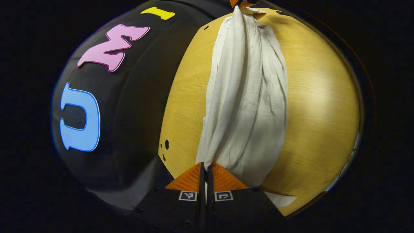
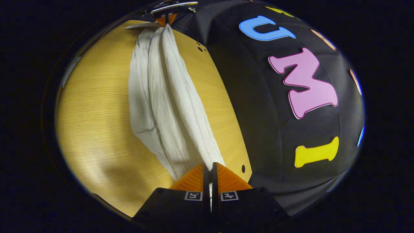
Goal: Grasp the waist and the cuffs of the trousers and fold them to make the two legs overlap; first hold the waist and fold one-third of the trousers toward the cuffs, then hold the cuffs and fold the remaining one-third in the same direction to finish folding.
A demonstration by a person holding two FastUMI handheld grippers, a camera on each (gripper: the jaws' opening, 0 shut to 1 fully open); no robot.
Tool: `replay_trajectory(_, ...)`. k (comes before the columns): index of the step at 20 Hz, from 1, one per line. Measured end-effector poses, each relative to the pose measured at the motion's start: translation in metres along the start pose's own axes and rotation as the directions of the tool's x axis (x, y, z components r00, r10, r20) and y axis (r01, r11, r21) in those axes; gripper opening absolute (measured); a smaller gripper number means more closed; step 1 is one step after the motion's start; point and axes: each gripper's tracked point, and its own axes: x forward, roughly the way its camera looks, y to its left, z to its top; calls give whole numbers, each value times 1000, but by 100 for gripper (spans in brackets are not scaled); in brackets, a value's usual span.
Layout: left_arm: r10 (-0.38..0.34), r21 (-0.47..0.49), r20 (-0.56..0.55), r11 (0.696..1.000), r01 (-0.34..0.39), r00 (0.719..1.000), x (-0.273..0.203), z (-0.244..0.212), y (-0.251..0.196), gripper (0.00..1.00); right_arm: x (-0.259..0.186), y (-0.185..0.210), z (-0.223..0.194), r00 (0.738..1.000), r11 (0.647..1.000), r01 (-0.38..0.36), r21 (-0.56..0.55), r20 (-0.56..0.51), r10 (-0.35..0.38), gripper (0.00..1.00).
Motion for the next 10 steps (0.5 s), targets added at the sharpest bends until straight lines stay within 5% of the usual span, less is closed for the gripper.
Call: replay_trajectory(10,-99,7,-81,995,100,992,53,-8,-13,5,74,-3,-10,995,994,-97,-48,-10,97,5)
